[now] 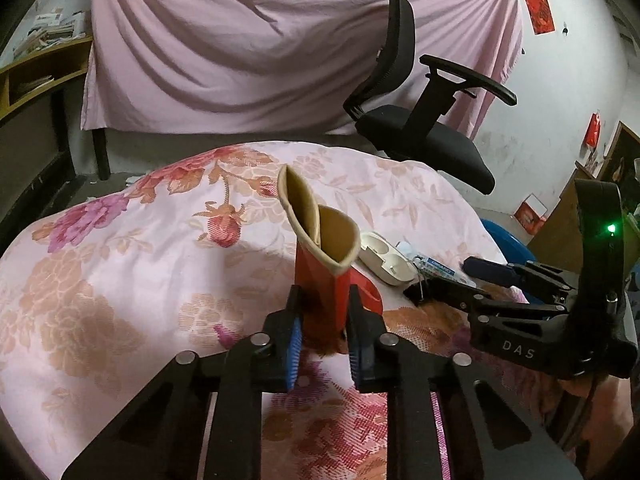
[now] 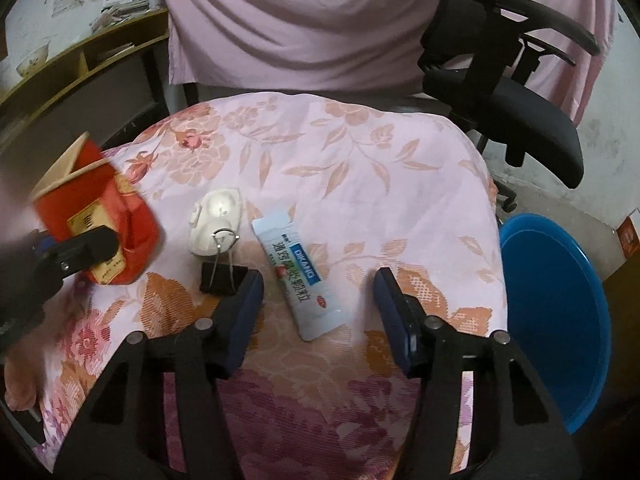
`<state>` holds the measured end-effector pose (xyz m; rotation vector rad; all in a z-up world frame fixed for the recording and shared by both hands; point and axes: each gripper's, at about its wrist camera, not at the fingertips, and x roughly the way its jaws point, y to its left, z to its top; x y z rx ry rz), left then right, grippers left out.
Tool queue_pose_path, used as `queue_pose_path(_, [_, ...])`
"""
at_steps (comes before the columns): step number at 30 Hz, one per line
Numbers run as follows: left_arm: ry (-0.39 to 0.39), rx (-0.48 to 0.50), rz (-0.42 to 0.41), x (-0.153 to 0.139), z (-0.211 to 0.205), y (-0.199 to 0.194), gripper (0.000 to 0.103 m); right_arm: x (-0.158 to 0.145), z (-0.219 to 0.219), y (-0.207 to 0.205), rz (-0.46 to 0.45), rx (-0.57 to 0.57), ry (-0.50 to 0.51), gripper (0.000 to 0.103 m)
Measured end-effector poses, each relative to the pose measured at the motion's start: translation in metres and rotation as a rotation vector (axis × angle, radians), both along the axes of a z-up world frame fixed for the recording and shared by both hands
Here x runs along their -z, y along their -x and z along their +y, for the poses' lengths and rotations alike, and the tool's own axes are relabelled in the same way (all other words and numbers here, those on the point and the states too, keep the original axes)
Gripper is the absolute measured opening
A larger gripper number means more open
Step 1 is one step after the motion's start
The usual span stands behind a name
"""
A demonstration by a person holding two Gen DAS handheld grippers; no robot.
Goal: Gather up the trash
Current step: 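Grasp the red paper cup with the left tool while the right tool grasps the white sachet, then lift the red cup and sachet and carry both over the blue bucket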
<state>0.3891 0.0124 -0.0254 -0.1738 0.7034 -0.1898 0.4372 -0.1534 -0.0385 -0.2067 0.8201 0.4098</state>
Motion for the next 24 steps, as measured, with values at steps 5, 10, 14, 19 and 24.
queue_pose_path(5, [0.005, 0.0, -0.02, -0.001, 0.002, 0.003, 0.006, 0.001, 0.006, 0.004, 0.001, -0.046, 0.003, 0.043])
queue_pose_path(10, [0.008, -0.013, -0.05, -0.004, 0.005, 0.007, 0.006, -0.002, 0.008, 0.009, -0.022, -0.047, 0.011, 0.04])
queue_pose_path(14, [-0.014, -0.014, -0.094, -0.01, 0.002, 0.014, 0.005, -0.008, 0.006, 0.017, -0.082, -0.032, 0.011, 0.04])
queue_pose_path(19, [-0.051, -0.021, -0.152, -0.016, -0.003, 0.025, 0.005, -0.022, 0.004, 0.038, -0.218, -0.006, 0.006, 0.04])
queue_pose_path(24, [-0.088, -0.032, -0.224, -0.023, -0.008, 0.038, 0.005, -0.039, -0.008, 0.059, -0.356, 0.03, -0.054, 0.04])
